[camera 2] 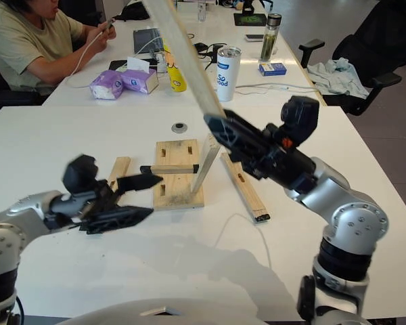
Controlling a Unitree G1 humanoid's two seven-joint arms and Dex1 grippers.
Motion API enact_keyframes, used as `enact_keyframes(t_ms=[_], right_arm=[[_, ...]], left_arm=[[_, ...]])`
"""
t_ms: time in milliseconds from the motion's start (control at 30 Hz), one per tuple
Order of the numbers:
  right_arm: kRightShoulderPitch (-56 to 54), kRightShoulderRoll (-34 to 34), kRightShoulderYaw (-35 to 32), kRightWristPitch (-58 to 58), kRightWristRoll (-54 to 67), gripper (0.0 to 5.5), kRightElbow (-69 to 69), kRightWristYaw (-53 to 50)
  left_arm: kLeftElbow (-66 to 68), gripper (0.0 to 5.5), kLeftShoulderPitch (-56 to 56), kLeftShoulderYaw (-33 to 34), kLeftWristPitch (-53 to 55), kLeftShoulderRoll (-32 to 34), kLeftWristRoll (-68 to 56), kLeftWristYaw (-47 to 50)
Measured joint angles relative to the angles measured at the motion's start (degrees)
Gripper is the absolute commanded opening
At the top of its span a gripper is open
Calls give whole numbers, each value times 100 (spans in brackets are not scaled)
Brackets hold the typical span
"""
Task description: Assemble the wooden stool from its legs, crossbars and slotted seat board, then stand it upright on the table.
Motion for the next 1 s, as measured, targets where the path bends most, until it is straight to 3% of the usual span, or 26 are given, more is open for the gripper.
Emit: enact_keyframes(t_ms=[167, 567, 1000], right_arm=[[680, -334, 260, 90, 151, 206, -90, 406], [1333, -796, 795, -119, -1147, 206, -248, 1687], [1467, -969, 909, -227, -1255, 206, -249, 2019]], left_arm=[[390, 524, -378, 169, 52, -7, -901, 722], [539, 524, -635, 169, 6, -73, -1974, 1432], [485, 305, -649, -96, 71, -75, -2041, 1544]])
